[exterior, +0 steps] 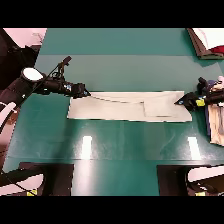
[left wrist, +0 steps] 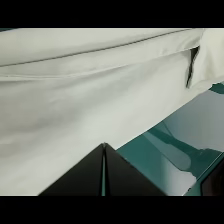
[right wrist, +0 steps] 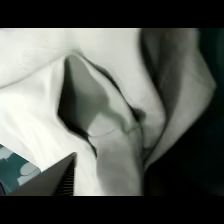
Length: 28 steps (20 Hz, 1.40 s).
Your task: Fold the shirts.
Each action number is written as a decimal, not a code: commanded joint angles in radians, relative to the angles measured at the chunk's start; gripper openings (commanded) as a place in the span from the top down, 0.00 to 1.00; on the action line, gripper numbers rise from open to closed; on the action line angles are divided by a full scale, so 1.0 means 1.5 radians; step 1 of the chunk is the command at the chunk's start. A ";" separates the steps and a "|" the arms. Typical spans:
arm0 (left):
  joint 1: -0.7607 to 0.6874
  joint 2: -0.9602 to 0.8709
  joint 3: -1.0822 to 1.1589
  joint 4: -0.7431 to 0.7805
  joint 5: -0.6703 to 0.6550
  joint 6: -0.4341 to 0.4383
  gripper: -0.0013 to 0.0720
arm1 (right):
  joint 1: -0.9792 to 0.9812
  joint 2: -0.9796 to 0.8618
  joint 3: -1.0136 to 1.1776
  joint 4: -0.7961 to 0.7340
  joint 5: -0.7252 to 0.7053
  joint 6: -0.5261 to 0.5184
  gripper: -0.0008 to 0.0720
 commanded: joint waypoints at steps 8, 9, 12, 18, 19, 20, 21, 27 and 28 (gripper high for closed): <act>-0.033 -0.047 0.017 -0.010 0.026 -0.024 0.95 | 0.042 0.101 0.002 0.012 -0.005 -0.005 0.97; -0.057 -0.069 0.034 -0.008 0.029 -0.024 0.95 | 0.045 0.126 0.002 0.014 -0.004 0.007 0.97; -0.139 -0.165 0.122 -0.001 0.052 -0.026 0.95 | 0.065 0.194 0.002 0.014 0.005 0.047 0.97; -0.266 -0.370 0.336 -0.001 0.052 -0.063 0.95 | 0.174 0.224 0.151 0.014 0.064 0.137 0.97; -0.276 -0.393 0.356 -0.001 0.051 -0.072 0.95 | 0.195 0.224 0.184 0.014 0.064 0.149 0.97; -0.282 -0.408 0.370 -0.002 0.052 -0.077 0.95 | 0.214 0.224 0.211 0.013 0.065 0.158 0.97; -0.286 -0.419 0.377 -0.004 0.053 -0.079 0.95 | 0.235 0.220 0.240 0.013 0.067 0.169 0.97; -0.288 -0.427 0.382 0.002 0.083 -0.083 0.95 | 0.351 0.146 0.396 0.012 0.098 0.195 0.97; -0.287 -0.427 0.382 0.002 0.092 -0.084 0.95 | 0.367 0.134 0.415 0.009 0.101 0.196 0.97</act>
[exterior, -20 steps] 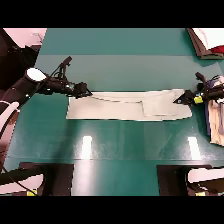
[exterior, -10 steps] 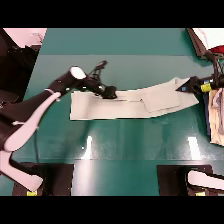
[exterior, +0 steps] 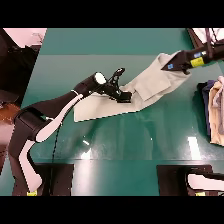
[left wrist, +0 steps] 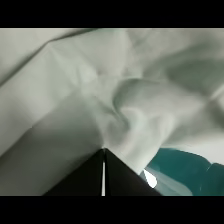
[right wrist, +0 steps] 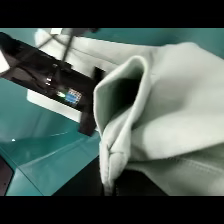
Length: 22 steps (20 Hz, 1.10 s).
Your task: Fold the shirts.
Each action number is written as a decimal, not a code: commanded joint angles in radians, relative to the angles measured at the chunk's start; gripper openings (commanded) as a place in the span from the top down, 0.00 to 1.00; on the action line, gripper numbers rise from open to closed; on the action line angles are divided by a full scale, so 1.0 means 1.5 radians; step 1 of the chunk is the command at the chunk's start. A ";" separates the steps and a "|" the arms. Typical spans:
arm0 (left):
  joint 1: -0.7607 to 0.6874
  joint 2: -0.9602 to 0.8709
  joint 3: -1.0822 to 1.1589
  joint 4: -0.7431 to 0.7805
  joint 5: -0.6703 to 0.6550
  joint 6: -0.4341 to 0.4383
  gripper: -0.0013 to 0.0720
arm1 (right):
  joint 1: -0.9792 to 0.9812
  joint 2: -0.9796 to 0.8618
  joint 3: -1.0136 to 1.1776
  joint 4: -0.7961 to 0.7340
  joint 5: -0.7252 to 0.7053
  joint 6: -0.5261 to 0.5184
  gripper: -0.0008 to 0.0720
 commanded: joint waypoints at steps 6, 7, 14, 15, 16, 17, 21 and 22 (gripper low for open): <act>-0.003 0.000 0.014 0.043 0.013 -0.013 0.95 | 0.107 -0.064 0.114 -0.005 0.017 0.014 0.97; 0.002 0.000 0.023 0.062 -0.007 -0.020 0.95 | 0.111 -0.064 0.114 -0.005 0.015 0.014 0.97; 0.125 0.102 0.033 0.187 -0.122 -0.048 0.95 | 0.128 -0.064 0.113 -0.005 -0.009 0.014 0.97; 0.150 0.126 0.033 0.202 -0.136 -0.048 0.95 | 0.139 -0.065 0.114 -0.005 -0.021 0.013 0.97; 0.179 0.152 0.033 0.218 -0.151 -0.047 0.95 | 0.154 -0.068 0.114 -0.004 -0.034 0.013 0.97; 0.205 0.177 0.033 0.230 -0.163 -0.047 0.95 | 0.173 -0.076 0.114 -0.004 -0.043 0.013 0.97; 0.311 0.273 0.033 0.254 -0.208 -0.028 0.95 | 0.275 -0.138 0.114 -0.004 -0.101 -0.002 0.97; 0.334 0.293 0.033 0.255 -0.215 -0.024 0.95 | 0.309 -0.159 0.114 -0.003 -0.135 -0.017 0.97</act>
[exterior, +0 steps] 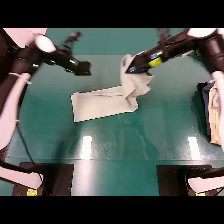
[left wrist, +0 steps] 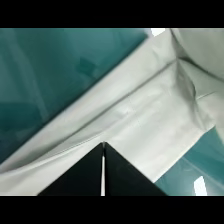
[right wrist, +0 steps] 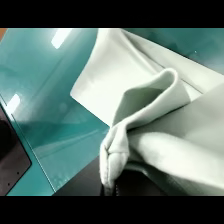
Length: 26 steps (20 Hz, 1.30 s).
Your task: Fold the shirts.
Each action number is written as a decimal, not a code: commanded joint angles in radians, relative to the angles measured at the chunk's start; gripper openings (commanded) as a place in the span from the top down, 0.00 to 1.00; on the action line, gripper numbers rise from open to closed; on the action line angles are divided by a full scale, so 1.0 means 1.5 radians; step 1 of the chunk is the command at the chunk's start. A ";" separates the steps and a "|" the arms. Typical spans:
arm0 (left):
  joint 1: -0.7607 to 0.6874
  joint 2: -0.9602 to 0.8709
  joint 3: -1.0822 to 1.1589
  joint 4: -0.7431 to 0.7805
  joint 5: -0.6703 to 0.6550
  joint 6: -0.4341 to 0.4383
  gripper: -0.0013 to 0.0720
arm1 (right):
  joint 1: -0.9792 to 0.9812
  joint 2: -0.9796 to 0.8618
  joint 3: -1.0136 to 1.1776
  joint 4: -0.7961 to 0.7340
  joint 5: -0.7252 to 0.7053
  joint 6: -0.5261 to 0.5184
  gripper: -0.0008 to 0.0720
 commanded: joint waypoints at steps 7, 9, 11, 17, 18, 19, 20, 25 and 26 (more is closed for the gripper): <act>0.160 0.140 0.000 0.024 -0.094 0.017 0.95 | 0.299 -0.203 0.054 -0.004 -0.345 -0.101 0.25; 0.177 0.149 0.001 0.023 -0.124 0.029 0.95 | 0.293 -0.207 0.107 -0.054 -0.298 -0.100 0.25; 0.189 0.158 0.000 0.024 -0.158 0.034 0.95 | 0.257 -0.176 0.109 -0.122 -0.216 -0.090 0.25; 0.187 0.172 -0.033 0.028 -0.197 0.033 0.95 | 0.043 -0.041 -0.128 -0.168 -0.083 -0.058 0.26; 0.184 0.172 -0.044 0.022 -0.193 0.033 0.95 | 0.003 -0.031 -0.168 -0.168 -0.087 -0.043 0.25; 0.180 0.172 -0.055 0.015 -0.185 0.034 0.95 | -0.038 -0.028 -0.200 -0.167 -0.087 -0.031 0.25; 0.179 0.172 -0.065 0.012 -0.179 0.034 0.95 | -0.069 -0.028 -0.226 -0.159 -0.090 -0.023 0.15; 0.140 0.171 -0.090 0.008 -0.136 0.034 0.95 | -0.186 -0.061 -0.335 0.045 -0.140 -0.025 0.06; 0.131 0.171 -0.090 0.008 -0.125 0.034 0.95 | -0.189 -0.078 -0.342 0.067 -0.137 -0.026 0.06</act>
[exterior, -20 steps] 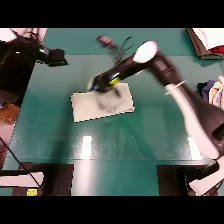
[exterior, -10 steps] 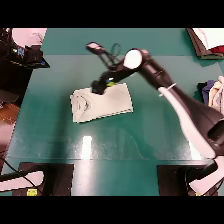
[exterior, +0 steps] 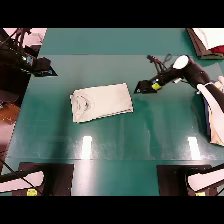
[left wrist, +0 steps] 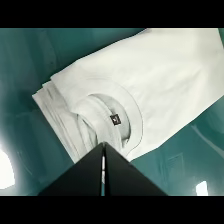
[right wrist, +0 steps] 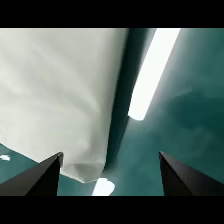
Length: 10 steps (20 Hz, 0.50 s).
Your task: Fold the shirts.
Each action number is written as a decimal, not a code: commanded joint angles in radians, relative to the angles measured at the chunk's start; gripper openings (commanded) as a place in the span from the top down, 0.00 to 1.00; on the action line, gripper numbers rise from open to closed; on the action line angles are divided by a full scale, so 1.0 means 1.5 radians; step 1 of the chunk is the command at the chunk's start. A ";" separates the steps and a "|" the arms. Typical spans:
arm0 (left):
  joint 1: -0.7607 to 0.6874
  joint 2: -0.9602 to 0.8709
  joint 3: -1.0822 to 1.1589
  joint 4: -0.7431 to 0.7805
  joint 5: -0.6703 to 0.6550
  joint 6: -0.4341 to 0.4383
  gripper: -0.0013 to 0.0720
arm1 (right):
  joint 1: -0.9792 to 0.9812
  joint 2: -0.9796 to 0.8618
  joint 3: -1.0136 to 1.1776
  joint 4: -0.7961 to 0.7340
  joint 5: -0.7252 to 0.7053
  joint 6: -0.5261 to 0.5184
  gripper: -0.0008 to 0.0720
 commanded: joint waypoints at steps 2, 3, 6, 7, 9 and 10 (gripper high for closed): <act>-0.038 0.000 -0.009 -0.003 0.047 0.000 0.95 | -0.039 -0.058 -0.051 0.137 -0.010 0.003 0.06; -0.045 0.000 -0.009 -0.003 0.056 0.001 0.95 | -0.030 -0.076 -0.045 0.152 -0.010 0.002 0.06; -0.055 0.000 -0.009 -0.004 0.061 0.006 0.95 | 0.020 -0.127 0.002 0.183 -0.012 -0.003 0.07; -0.055 0.000 -0.009 -0.003 0.061 0.007 0.95 | 0.040 -0.144 0.027 0.184 -0.010 -0.002 0.07; -0.055 0.000 -0.009 -0.003 0.059 0.013 0.95 | 0.078 -0.173 0.075 0.184 -0.010 -0.002 0.07; -0.055 0.000 -0.009 -0.003 0.056 0.015 0.95 | 0.096 -0.189 0.099 0.186 -0.010 -0.002 0.10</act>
